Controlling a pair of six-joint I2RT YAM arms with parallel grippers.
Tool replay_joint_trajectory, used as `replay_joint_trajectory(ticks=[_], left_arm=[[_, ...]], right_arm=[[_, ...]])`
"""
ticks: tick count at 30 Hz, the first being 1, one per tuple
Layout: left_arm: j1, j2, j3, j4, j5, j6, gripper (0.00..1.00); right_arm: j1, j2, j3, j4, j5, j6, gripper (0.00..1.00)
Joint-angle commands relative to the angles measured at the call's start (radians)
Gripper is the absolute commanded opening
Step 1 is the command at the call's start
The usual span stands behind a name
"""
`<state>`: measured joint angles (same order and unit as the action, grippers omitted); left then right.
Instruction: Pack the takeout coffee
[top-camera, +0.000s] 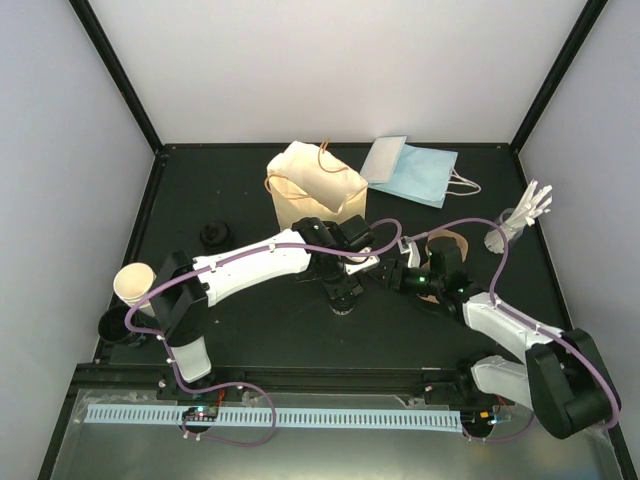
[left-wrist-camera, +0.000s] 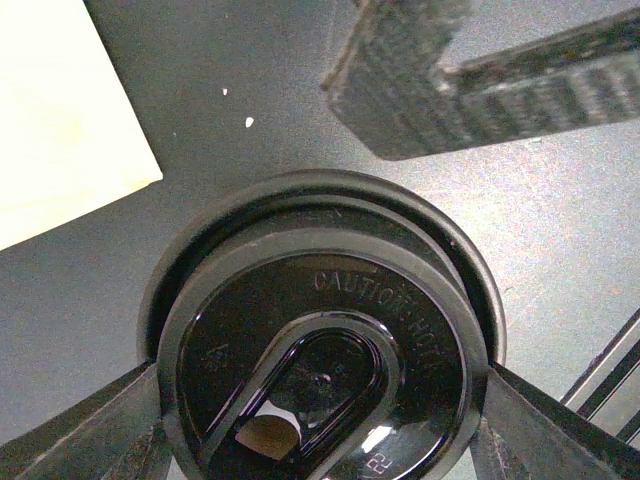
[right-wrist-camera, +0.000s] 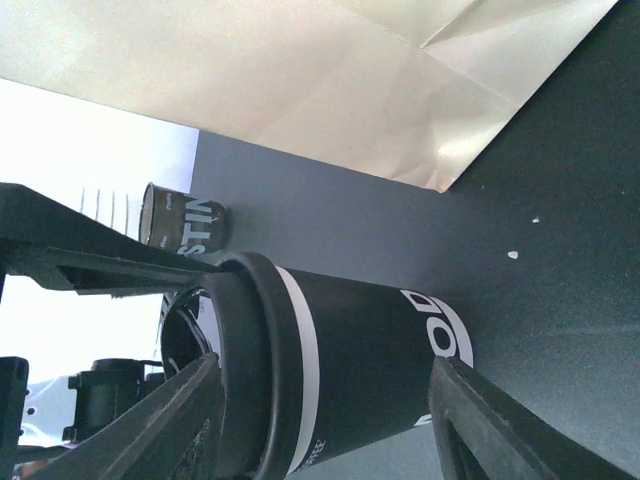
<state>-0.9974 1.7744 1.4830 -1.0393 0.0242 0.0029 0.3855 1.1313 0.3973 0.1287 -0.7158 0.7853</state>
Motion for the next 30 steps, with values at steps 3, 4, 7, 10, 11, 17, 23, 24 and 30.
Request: replay_joint_trajectory(ticks=[3, 4, 7, 10, 11, 17, 23, 24, 30], left_arm=[[-0.019, 0.077, -0.047, -0.046, 0.121, 0.018, 0.76], [-0.019, 0.077, -0.046, -0.045, 0.121, 0.019, 0.77], [-0.020, 0.078, -0.044, -0.045, 0.122, 0.019, 0.76], [-0.020, 0.079, -0.043, -0.045, 0.124, 0.019, 0.77], [-0.020, 0.079, -0.043, -0.044, 0.124, 0.019, 0.77], [-0.021, 0.084, -0.040, -0.042, 0.130, 0.020, 0.76], [-0.021, 0.088, -0.032, -0.042, 0.134, 0.022, 0.76], [-0.021, 0.088, -0.029, -0.042, 0.134, 0.022, 0.76], [-0.025, 0.083, -0.032, -0.038, 0.138, 0.023, 0.76]], right_arm=[[-0.007, 0.071, 0.018, 0.102, -0.057, 0.014, 0.58], [-0.007, 0.082, 0.022, 0.107, -0.064, 0.015, 0.58], [-0.005, 0.113, 0.034, 0.106, -0.068, 0.009, 0.58], [-0.005, 0.144, 0.035, 0.125, -0.088, 0.008, 0.57], [-0.005, 0.153, 0.034, 0.131, -0.092, 0.009, 0.56], [-0.005, 0.195, 0.032, 0.173, -0.121, 0.020, 0.55], [0.012, 0.216, 0.048, 0.174, -0.126, 0.019, 0.55], [0.016, 0.221, 0.051, 0.168, -0.123, 0.017, 0.56], [0.024, 0.257, 0.052, 0.124, -0.080, -0.010, 0.56]])
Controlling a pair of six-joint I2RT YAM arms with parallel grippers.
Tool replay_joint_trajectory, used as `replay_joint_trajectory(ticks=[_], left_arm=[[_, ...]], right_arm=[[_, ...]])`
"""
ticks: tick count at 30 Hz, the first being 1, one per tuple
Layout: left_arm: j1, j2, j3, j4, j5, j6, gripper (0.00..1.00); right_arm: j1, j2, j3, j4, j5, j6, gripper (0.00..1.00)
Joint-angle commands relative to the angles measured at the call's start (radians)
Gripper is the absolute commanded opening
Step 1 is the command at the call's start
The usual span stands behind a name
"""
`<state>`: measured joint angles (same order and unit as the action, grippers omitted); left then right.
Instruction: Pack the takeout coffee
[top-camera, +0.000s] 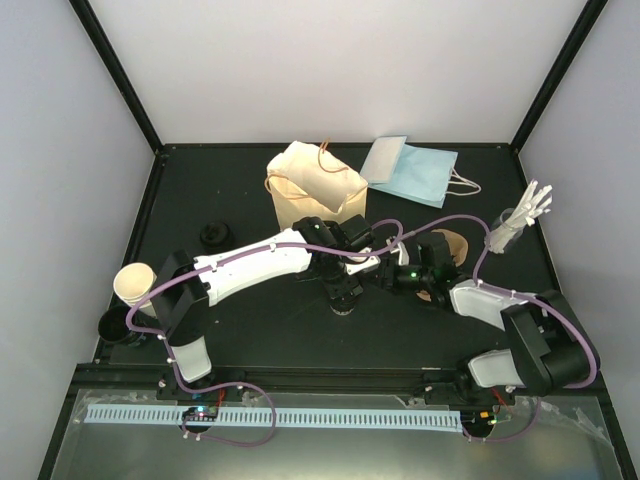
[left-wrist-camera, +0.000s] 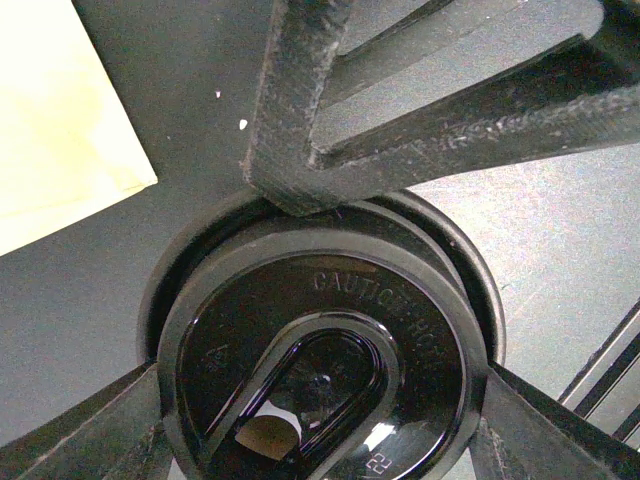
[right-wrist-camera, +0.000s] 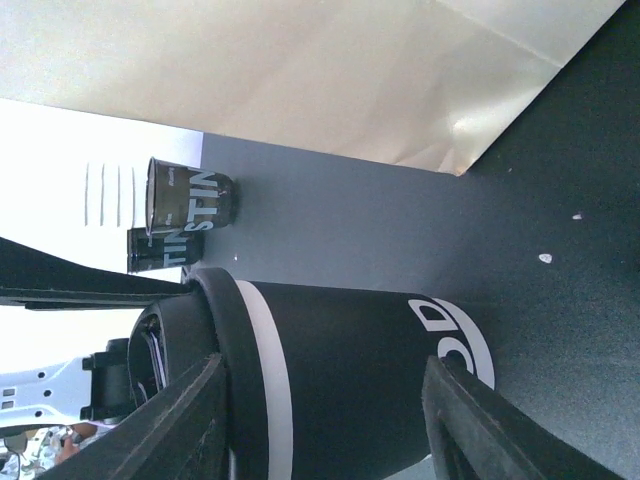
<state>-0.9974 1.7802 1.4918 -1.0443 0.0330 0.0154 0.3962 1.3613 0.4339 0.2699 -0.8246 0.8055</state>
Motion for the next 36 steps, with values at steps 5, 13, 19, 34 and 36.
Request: replay_joint_trajectory(ticks=[5, 13, 19, 34, 36], left_arm=[[-0.029, 0.080, -0.042, -0.026, 0.133, 0.012, 0.76], [-0.032, 0.087, -0.041, -0.025, 0.134, 0.009, 0.76], [-0.035, 0.094, -0.039, -0.020, 0.137, 0.008, 0.76], [-0.042, 0.096, -0.042, -0.018, 0.137, 0.001, 0.75], [-0.042, 0.097, -0.045, -0.015, 0.137, 0.000, 0.76]], right_arm=[[0.020, 0.069, -0.004, -0.028, 0.059, -0.053, 0.56], [0.027, 0.113, -0.061, -0.040, 0.098, -0.075, 0.55], [0.052, 0.110, -0.075, -0.021, 0.108, -0.068, 0.55], [0.094, 0.098, -0.084, -0.035, 0.143, -0.072, 0.54], [0.102, 0.099, -0.097, -0.029, 0.150, -0.069, 0.54]])
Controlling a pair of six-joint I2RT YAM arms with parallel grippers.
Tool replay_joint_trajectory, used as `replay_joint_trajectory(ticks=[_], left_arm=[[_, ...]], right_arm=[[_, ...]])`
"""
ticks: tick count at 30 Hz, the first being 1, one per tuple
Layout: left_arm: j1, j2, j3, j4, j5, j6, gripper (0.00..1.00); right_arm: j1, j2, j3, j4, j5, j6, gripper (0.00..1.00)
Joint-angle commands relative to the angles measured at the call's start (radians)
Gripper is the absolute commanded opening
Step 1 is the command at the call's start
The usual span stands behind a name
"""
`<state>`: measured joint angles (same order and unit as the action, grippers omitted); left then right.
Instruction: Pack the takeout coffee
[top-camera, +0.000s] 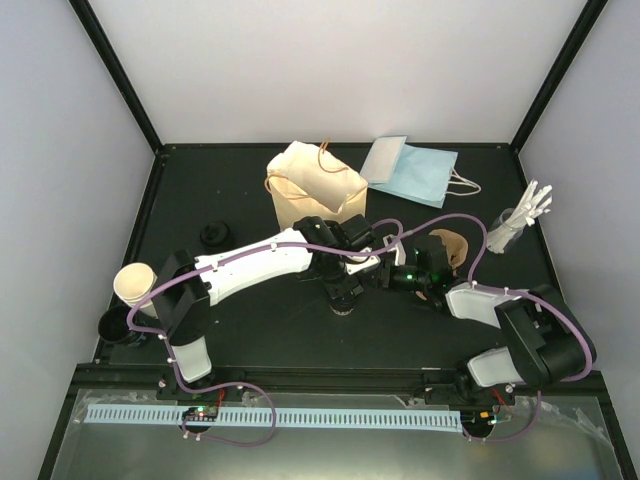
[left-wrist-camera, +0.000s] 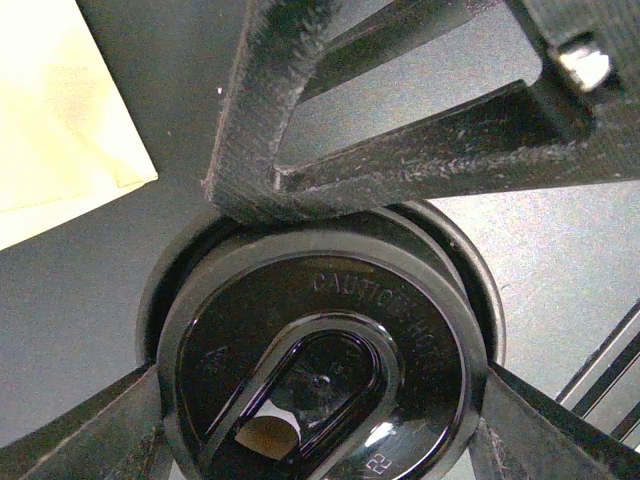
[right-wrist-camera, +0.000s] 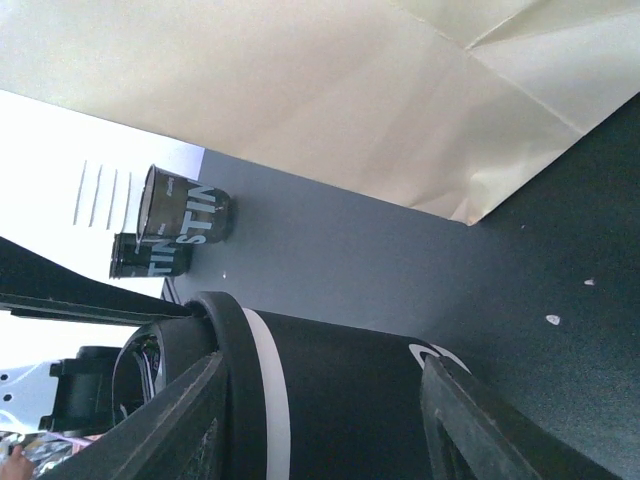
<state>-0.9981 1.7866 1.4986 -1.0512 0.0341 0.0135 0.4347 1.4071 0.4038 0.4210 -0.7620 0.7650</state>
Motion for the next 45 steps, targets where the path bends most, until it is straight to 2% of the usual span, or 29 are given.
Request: replay_joint_trajectory(ticks=[1, 10, 18, 30, 36, 45], left_arm=[[-0.042, 0.092, -0.055, -0.005, 0.137, 0.001, 0.75], [-0.042, 0.091, -0.066, 0.005, 0.135, -0.009, 0.76], [-0.042, 0.085, -0.077, 0.003, 0.122, -0.013, 0.76], [-0.042, 0.086, -0.066, -0.001, 0.112, -0.022, 0.75], [-0.042, 0.085, -0.049, -0.009, 0.108, -0.031, 0.75], [-0.042, 0.066, 0.002, -0.036, 0.090, -0.044, 0.88]], right_arm=[[0.064, 0.055, -0.075, -0.169, 0.090, -0.025, 0.54], [0.068, 0.034, -0.114, -0.169, 0.116, -0.032, 0.53], [0.056, -0.161, -0.045, -0.367, 0.210, -0.090, 0.55], [-0.025, -0.373, -0.026, -0.533, 0.206, -0.143, 0.56], [-0.050, -0.512, -0.012, -0.630, 0.271, -0.165, 0.58], [-0.051, -0.606, 0.031, -0.734, 0.356, -0.209, 0.61]])
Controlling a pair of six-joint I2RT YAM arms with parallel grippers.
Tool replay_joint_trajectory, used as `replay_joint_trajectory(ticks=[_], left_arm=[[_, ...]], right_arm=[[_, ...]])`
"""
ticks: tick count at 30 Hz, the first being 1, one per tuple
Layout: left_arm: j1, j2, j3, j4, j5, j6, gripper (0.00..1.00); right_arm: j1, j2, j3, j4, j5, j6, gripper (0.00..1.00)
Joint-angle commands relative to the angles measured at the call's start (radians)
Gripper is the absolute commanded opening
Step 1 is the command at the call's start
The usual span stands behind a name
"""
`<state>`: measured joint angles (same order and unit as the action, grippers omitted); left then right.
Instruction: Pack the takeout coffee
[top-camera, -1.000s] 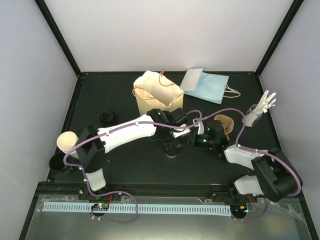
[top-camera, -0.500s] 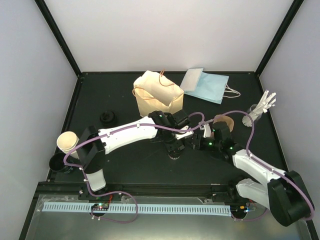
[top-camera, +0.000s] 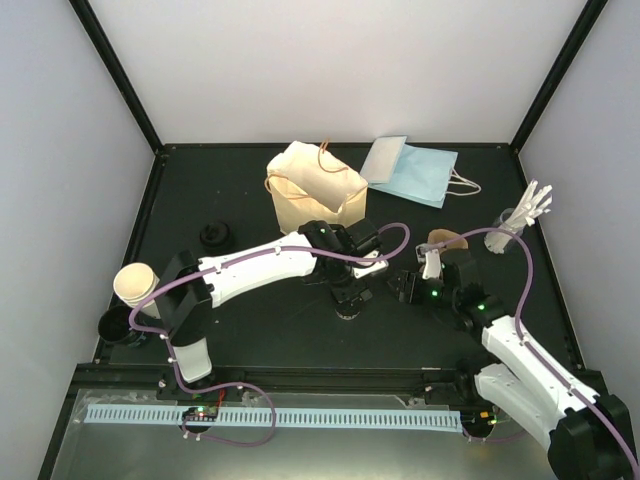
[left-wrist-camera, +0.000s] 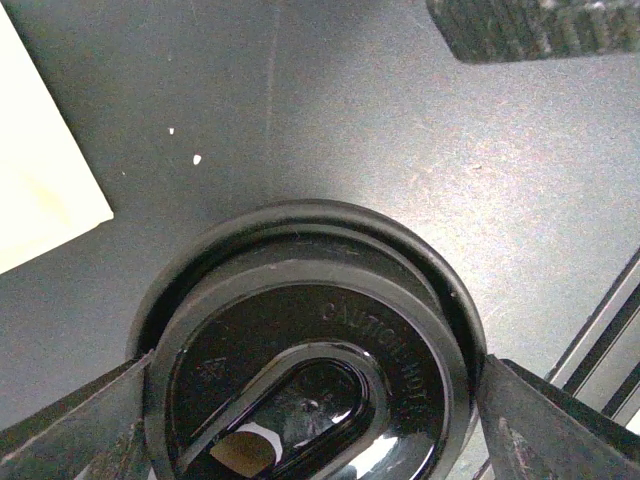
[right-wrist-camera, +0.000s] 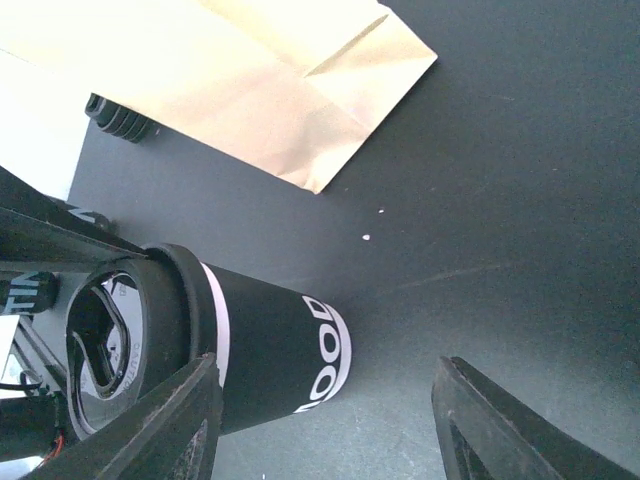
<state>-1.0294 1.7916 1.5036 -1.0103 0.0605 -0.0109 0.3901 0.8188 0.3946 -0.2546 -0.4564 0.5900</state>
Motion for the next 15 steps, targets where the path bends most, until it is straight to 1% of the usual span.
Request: replay_joint_trajectory(ticks=[1, 6, 15], left_arm=[[-0.011, 0.059, 0.002, -0.080, 0.056, -0.021, 0.89], [-0.011, 0.051, 0.022, -0.098, 0.039, -0.024, 0.97], [-0.011, 0.019, 0.061, -0.118, 0.036, -0.038, 0.99]], right_arm=[[-0.005, -0.022, 0.042, -0.064, 0.053, -0.034, 0.61], [-0.006, -0.044, 0.060, -0.088, 0.068, -0.041, 0.62], [-0.005, -0.050, 0.103, -0.137, 0.080, -0.073, 0.65]])
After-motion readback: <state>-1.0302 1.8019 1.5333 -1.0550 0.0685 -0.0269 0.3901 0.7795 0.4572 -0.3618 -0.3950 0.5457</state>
